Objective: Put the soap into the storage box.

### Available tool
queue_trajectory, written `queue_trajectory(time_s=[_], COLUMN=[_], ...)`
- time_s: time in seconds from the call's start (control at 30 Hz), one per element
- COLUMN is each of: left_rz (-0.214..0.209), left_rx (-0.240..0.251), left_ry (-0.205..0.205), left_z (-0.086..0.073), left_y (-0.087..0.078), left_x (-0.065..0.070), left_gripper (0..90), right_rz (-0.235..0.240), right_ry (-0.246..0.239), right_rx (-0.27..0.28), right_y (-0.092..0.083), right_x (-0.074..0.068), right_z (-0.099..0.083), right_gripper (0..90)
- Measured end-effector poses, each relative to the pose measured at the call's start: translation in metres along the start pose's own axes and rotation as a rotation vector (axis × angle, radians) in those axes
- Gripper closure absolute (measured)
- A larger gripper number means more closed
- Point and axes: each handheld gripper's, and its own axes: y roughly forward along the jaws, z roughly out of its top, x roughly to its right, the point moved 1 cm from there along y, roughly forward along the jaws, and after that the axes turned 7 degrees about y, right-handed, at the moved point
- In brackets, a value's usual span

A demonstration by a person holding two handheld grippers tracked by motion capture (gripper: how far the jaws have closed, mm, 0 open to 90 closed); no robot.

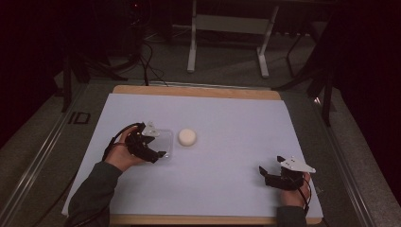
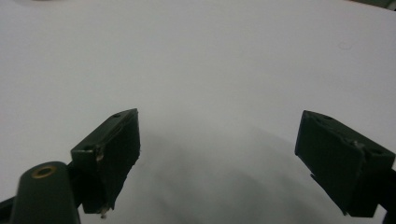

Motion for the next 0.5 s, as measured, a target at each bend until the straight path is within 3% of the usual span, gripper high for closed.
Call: queue_trajectory(time_s=[0.5], left_rz=[-0.005], left_rx=[-0.006], left_ry=[0.003], left_z=[0.0087], left_y=[0.0044], left_x=[-0.0067], left_gripper=[21.9], right_rz=[0.002], right_ry=[-0.001], right_rx=[-0.003], right_y=[0.0001], right_x=[-0.0001], right_z=[0.0001], right_gripper=[14.1])
